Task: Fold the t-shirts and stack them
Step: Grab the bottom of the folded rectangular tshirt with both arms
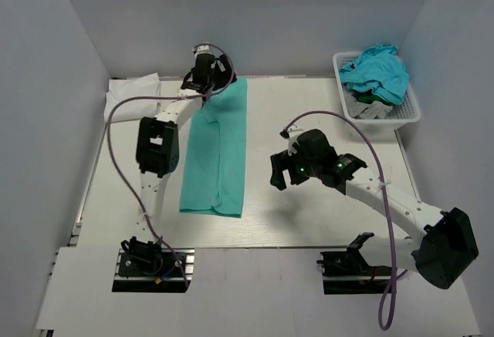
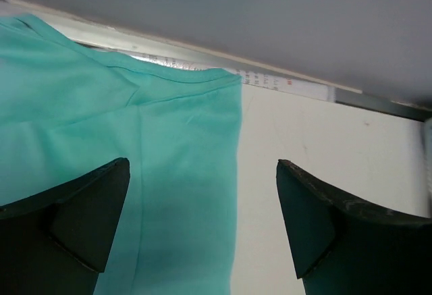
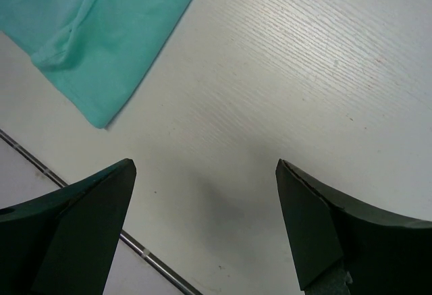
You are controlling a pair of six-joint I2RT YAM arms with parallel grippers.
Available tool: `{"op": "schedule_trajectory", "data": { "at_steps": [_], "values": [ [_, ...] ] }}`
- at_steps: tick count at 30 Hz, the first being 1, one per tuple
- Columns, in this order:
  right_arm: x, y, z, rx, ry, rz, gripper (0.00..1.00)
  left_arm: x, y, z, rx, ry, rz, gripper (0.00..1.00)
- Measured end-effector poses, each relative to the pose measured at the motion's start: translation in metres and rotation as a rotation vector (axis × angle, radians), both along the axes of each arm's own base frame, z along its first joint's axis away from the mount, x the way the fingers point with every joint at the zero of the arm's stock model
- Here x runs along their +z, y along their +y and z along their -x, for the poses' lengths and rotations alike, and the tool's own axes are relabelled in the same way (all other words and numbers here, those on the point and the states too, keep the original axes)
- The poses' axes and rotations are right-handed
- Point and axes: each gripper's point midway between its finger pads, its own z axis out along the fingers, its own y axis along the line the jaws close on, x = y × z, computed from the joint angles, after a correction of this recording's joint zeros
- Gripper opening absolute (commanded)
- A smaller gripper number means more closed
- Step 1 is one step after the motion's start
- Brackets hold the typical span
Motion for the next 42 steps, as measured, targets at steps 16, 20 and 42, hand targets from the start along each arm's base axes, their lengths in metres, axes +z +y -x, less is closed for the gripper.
{"op": "schedule_trajectory", "data": {
  "at_steps": [16,20,42],
  "values": [
    [-0.023,0.085,0.033,0.375,0.134,0.001,0.9,0.058,0.102,0.341,0.169,0.199,0.173,1.0],
    [-0.045,0.102,0.057,0.492,0.14,0.067,0.9,-0.028,0.125,0.421,0.268,0.499,0.131,1.0],
    [-0.113,0.126,0.058,0.588,-0.053,0.385,0.38,-0.101,0.137,0.478,0.336,0.714,0.108,0.31]
  ]
}}
